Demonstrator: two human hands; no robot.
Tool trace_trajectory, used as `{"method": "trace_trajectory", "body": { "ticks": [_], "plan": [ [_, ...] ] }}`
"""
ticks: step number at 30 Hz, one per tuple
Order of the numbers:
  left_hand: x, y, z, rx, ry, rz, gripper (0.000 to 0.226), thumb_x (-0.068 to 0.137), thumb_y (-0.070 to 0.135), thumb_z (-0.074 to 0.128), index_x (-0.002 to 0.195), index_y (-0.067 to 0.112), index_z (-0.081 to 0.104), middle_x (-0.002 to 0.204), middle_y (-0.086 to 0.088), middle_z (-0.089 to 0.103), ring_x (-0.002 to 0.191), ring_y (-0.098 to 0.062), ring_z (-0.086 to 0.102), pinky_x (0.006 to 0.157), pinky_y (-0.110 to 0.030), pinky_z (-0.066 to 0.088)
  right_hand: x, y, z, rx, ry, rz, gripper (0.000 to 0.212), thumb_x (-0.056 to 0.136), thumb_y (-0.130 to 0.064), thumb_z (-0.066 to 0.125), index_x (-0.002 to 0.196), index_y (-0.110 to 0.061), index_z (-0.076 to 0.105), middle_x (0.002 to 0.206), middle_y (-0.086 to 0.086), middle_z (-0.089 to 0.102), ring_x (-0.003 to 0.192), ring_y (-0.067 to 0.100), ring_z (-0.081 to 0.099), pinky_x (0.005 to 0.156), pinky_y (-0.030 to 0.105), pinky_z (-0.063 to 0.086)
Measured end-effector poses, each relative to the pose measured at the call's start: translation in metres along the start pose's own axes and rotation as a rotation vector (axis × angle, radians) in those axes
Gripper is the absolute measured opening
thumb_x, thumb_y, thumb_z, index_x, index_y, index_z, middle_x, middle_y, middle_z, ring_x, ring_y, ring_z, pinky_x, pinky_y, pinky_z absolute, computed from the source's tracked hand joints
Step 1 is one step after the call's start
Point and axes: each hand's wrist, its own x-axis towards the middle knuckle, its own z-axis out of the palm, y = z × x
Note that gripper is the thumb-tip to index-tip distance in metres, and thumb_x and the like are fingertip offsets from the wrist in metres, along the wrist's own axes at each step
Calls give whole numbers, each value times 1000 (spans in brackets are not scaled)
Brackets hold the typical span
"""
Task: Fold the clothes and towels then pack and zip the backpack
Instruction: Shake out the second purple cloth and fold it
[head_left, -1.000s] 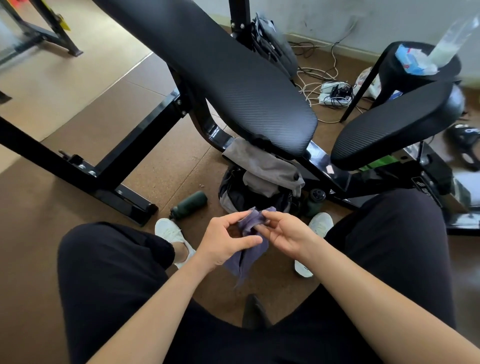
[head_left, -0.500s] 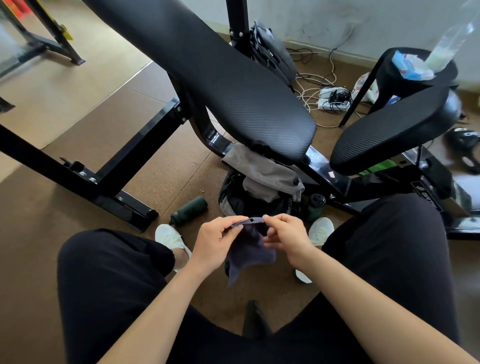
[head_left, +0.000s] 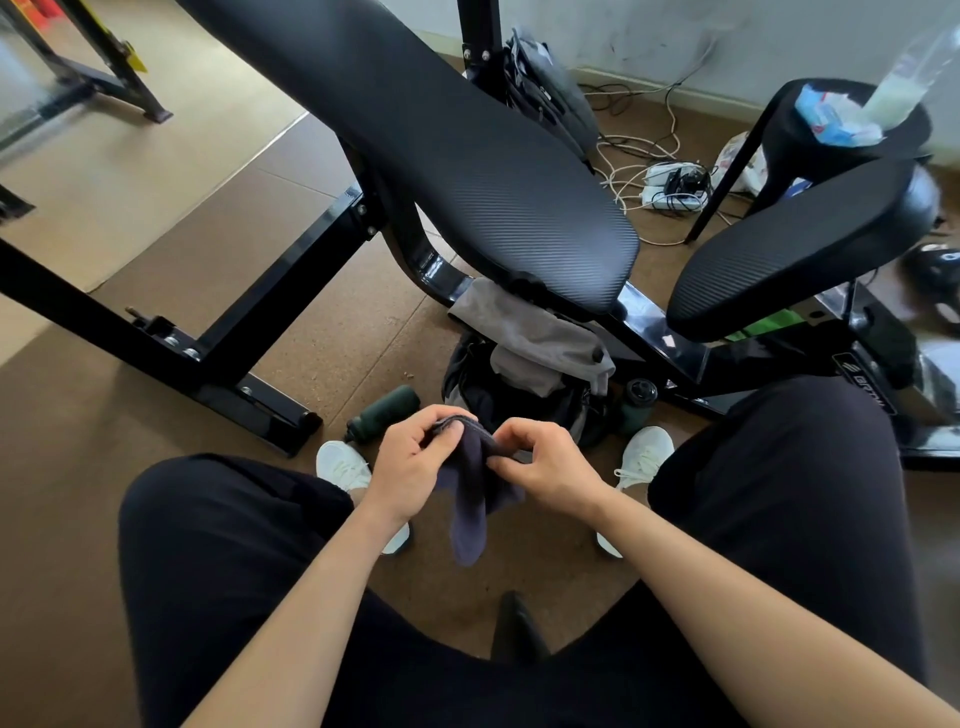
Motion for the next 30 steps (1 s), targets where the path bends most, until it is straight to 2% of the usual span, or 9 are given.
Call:
{"method": "trace_trajectory", "body": {
  "ticks": [2,4,9,13,16,19,23,28,30],
  "plan": [
    [2,-2,-3,-46,80,-36,20,96,19,57,98,25,75,96,2,76,94,-14,69,90,-44,54,0,0,-1,9,-14,3,15,85,-18,77,85,-28,66,79,-10,68,77,3,64,75,28,53],
    [4,-3,-8,-53,172,-56,21,99,15,56,99,24,74,96,3,75,94,-14,69,89,-44,54,-1,0,-5,1,-61,0,18,87,-19,77,83,-31,65,76,-11,67,73,1,62,70,21,50],
    [11,-1,-22,-47,396,-110,28,106,10,51,102,27,72,98,5,71,97,-13,65,83,-27,51,-3,2,-18,-103,-246,57,9,84,-25,78,82,-26,69,73,-12,69,68,-1,61,67,20,46],
    [20,-6,-37,-63,523,-156,23,107,13,51,107,21,72,95,9,66,91,-6,60,82,-26,46,-7,5,-29,-383,-380,99,11,86,-37,75,82,-31,67,71,-16,64,75,-1,58,87,39,43],
    [25,-7,-46,-26,547,-157,25,106,14,52,103,24,74,98,9,66,95,-7,59,81,-25,46,-10,9,-33,-559,-413,96,12,88,-37,70,81,-34,60,77,-13,59,90,11,51,93,43,35],
    [29,-12,-51,20,578,-174,28,105,13,53,97,29,75,104,2,70,102,-14,61,82,-26,48,-9,11,-36,-730,-310,99,5,92,-37,64,91,-33,66,91,-10,61,103,20,41,90,42,29],
    [30,-18,-52,-3,638,-233,27,103,15,59,92,33,75,97,7,72,97,-12,63,87,-31,50,-2,15,-43,-863,49,117,18,97,-35,59,104,-33,75,98,-6,63,102,24,45,88,42,28],
    [28,-21,-51,20,645,-300,19,103,18,61,111,19,78,102,4,74,103,-17,66,97,-36,53,3,14,-52,-617,435,15,7,87,-25,75,89,-19,75,80,-4,61,80,27,61,74,39,41],
    [28,-23,-53,0,645,-311,20,102,18,62,116,15,76,104,2,74,108,-20,68,100,-38,54,2,7,-56,-493,469,19,21,83,-26,78,97,-19,65,75,-8,59,71,25,62,70,35,42]
  ]
}}
